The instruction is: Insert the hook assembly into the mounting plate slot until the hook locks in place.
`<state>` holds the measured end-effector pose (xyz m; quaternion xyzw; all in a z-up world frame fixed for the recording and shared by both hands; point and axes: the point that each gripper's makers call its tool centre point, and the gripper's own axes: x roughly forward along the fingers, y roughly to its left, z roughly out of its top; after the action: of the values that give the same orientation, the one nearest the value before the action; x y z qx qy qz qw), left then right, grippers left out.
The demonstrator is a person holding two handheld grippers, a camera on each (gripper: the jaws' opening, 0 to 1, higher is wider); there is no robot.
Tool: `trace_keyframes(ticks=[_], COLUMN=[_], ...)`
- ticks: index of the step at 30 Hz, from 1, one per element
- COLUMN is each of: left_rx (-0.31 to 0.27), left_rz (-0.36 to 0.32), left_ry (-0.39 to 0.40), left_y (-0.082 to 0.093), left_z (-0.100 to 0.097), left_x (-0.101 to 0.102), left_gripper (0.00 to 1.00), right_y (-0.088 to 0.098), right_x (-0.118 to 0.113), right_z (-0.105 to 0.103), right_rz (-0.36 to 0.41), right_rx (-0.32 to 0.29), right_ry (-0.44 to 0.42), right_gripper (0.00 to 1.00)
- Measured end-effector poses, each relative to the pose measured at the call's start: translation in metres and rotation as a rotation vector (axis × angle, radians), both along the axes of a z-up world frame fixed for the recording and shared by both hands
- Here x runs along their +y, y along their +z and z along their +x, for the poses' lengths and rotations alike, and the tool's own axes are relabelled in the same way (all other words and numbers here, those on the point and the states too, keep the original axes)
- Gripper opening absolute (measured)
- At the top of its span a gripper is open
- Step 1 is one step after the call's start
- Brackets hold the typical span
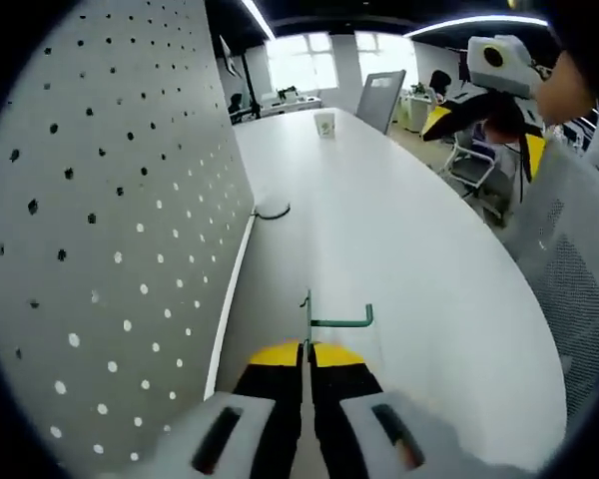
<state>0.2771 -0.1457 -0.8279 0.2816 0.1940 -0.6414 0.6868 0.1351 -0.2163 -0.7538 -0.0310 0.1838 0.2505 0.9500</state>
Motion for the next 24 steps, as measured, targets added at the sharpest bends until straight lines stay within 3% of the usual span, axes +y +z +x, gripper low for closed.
trace_keyframes(ticks=[11,24], left_rx=[-0.049,-0.078], left_rz=[-0.139,-0.228], left_ry=[0.067,0.173], left_y=[0.036,0.063], left_z=[0.003,0.006], left_x=[0.008,0.030], left_gripper=[0.01,0.01], right_y=[0.003,0.011], right_x=[-0.001,0.011], right_z=[-0.003,0.000], right_rz=[0.030,0.036], right_rx=[-0.008,-0.030], right_ry=[-0.022,0.004], right_gripper=[0.61,0.61])
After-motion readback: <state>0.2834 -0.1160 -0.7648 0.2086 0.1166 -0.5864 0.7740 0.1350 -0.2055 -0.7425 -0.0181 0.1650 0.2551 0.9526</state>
